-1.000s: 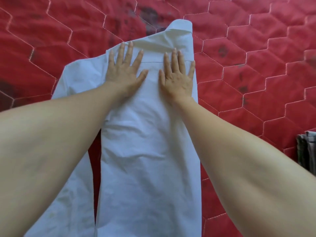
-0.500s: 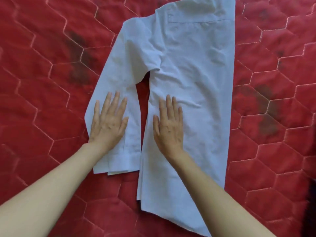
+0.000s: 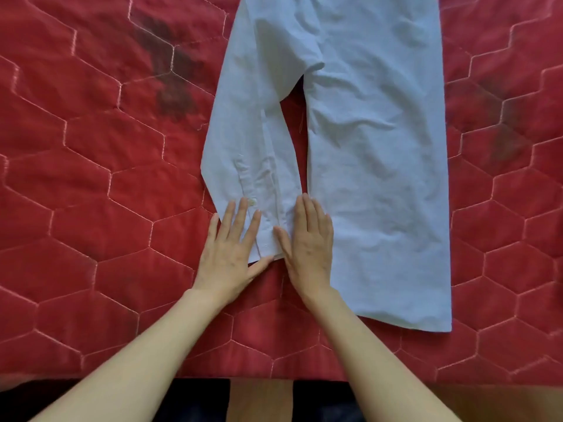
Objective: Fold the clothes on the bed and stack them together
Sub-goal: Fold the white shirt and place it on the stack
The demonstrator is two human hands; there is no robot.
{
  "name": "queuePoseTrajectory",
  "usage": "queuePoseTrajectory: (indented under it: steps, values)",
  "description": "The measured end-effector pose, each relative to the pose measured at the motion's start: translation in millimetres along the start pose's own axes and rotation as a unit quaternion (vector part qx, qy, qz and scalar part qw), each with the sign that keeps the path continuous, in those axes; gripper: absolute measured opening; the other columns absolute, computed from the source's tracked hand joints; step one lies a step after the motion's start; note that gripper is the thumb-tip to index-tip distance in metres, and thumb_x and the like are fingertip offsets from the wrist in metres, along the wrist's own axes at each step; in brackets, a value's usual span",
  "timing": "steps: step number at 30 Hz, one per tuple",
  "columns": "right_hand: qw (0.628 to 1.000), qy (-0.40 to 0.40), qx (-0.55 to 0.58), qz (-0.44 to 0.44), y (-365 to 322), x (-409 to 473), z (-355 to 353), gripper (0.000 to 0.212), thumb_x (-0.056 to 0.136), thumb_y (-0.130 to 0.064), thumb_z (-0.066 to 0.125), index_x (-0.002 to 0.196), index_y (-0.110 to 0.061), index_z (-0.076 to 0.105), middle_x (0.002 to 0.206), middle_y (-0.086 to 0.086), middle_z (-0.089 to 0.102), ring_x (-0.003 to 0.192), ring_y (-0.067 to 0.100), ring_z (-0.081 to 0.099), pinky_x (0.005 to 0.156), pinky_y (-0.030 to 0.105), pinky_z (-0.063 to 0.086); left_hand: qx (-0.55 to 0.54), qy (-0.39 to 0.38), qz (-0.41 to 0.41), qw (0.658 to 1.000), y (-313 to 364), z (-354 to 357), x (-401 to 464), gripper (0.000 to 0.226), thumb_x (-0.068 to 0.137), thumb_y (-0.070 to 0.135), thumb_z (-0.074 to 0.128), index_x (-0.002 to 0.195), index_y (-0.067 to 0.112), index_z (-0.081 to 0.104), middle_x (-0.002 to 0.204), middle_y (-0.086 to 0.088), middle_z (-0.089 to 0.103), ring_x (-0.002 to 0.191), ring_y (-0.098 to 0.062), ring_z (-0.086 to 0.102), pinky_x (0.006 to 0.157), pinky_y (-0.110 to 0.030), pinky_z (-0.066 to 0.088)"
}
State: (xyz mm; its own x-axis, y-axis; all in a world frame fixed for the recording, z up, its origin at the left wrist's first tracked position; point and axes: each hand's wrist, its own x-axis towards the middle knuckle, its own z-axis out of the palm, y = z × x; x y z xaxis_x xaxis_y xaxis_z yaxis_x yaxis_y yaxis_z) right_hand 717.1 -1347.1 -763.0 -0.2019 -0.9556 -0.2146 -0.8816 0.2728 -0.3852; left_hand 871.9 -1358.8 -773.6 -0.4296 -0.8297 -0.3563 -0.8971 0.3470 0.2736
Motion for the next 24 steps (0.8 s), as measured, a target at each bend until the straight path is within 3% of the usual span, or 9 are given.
queuePoseTrajectory:
  steps: [3,6,12,16,18,20,21,22,24]
  values:
    - [0.996,0.051,-0.016,0.072,-13,-8,1,0.064,0.090,-0.041,0.064,0.140,-0.005,0.046,0.139,0.011,0.052,0.128,0.029,0.047,0.105,0.043,0.036,-0.002,-0.008,0.053,0.999,-10,-8,-2,0.079,0.089,0.063,0.039,0.150,0.013,0.032,0.159,-0.016,0.018,0.146,-0.035,0.017,0.115,-0.052,0.024]
    - [0.986,0.049,-0.037,0.154,-24,-13,2,0.063,0.085,-0.053,0.063,0.133,-0.012,0.051,0.127,0.007,0.056,0.117,0.027,0.049,0.093,0.037,0.036,0.022,-0.013,0.087,0.996,-18,-16,-3,0.078,0.088,0.057,0.051,0.149,0.011,0.033,0.158,-0.019,0.018,0.145,-0.038,0.018,0.114,-0.053,0.027]
    - [0.962,0.012,-0.011,0.272,-30,-6,-2,0.055,0.077,-0.061,0.066,0.113,-0.019,0.059,0.116,0.003,0.054,0.112,0.023,0.044,0.092,0.033,0.031,0.113,-0.068,0.071,0.989,-11,-17,1,0.091,0.088,0.068,0.041,0.154,0.016,0.006,0.160,-0.020,-0.006,0.148,-0.038,-0.005,0.117,-0.055,0.007]
    - [0.955,0.001,0.064,0.289,-35,-3,-7,0.044,0.076,-0.049,0.072,0.103,-0.017,0.058,0.105,0.000,0.062,0.105,0.022,0.053,0.090,0.035,0.033,0.040,-0.059,0.051,0.996,1,-17,2,0.078,0.093,0.054,0.044,0.154,0.014,0.015,0.160,-0.019,-0.006,0.148,-0.035,-0.008,0.119,-0.049,0.004]
    - [0.936,-0.016,0.155,0.317,-39,-5,-14,0.047,0.076,-0.036,0.075,0.111,-0.013,0.053,0.101,0.001,0.063,0.099,0.022,0.058,0.086,0.033,0.039,-0.107,-0.022,0.029,0.994,8,-22,1,0.056,0.097,0.031,0.046,0.148,0.011,0.035,0.161,-0.016,0.003,0.149,-0.029,-0.001,0.121,-0.041,0.007]
    - [0.918,0.004,0.234,0.321,-43,-11,-20,0.038,0.077,-0.023,0.072,0.111,-0.012,0.057,0.095,0.003,0.065,0.092,0.023,0.061,0.074,0.027,0.040,-0.301,0.004,-0.046,0.953,16,-38,5,0.039,0.099,0.019,0.042,0.135,0.010,0.053,0.155,-0.009,0.030,0.144,-0.018,0.024,0.115,-0.026,0.022]
    - [0.921,0.032,0.244,0.302,-49,-14,-25,0.029,0.078,-0.017,0.070,0.105,-0.012,0.061,0.090,0.003,0.065,0.087,0.023,0.061,0.069,0.026,0.037,-0.396,-0.008,-0.099,0.913,18,-51,9,0.034,0.099,0.023,0.042,0.128,0.013,0.058,0.142,-0.002,0.047,0.130,-0.010,0.041,0.106,-0.018,0.032]
    - [0.926,0.070,0.244,0.279,-57,-19,-29,0.020,0.078,-0.013,0.067,0.097,-0.012,0.064,0.085,0.002,0.064,0.082,0.022,0.060,0.066,0.026,0.036,-0.497,-0.036,-0.150,0.854,21,-65,14,0.031,0.097,0.035,0.044,0.118,0.018,0.061,0.123,0.005,0.058,0.111,-0.007,0.052,0.095,-0.015,0.039]
    - [0.937,0.146,0.233,0.216,-78,-26,-37,0.010,0.078,-0.009,0.067,0.086,-0.014,0.067,0.078,-0.004,0.062,0.072,0.015,0.057,0.063,0.028,0.039,-0.625,-0.110,-0.227,0.739,19,-91,29,0.042,0.085,0.058,0.054,0.108,0.023,0.058,0.104,0.006,0.062,0.094,-0.013,0.062,0.082,-0.026,0.049]
